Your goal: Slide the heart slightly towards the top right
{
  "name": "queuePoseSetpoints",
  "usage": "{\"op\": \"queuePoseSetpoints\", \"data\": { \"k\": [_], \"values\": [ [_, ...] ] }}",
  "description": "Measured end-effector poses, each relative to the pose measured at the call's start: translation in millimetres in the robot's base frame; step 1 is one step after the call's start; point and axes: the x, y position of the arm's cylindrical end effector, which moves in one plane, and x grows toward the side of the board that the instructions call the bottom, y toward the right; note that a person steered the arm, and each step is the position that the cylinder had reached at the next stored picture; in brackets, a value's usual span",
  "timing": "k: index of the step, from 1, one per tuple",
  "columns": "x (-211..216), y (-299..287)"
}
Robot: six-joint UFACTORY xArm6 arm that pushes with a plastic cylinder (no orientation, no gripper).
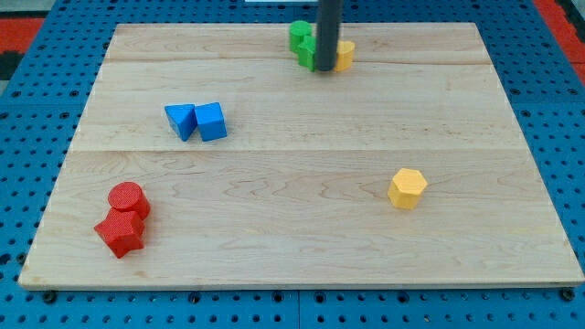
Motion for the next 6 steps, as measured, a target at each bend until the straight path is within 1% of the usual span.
{"op": "queuePoseSetpoints", "data": {
  "k": [1, 2, 3, 4, 5, 6],
  "values": [
    [-15.4, 15.3],
    [-20.9, 53.3],
    [-10.3, 61.9],
    [13.6, 59.4],
    [-23.2, 109.3],
    [-22.8, 126.4]
  ]
}}
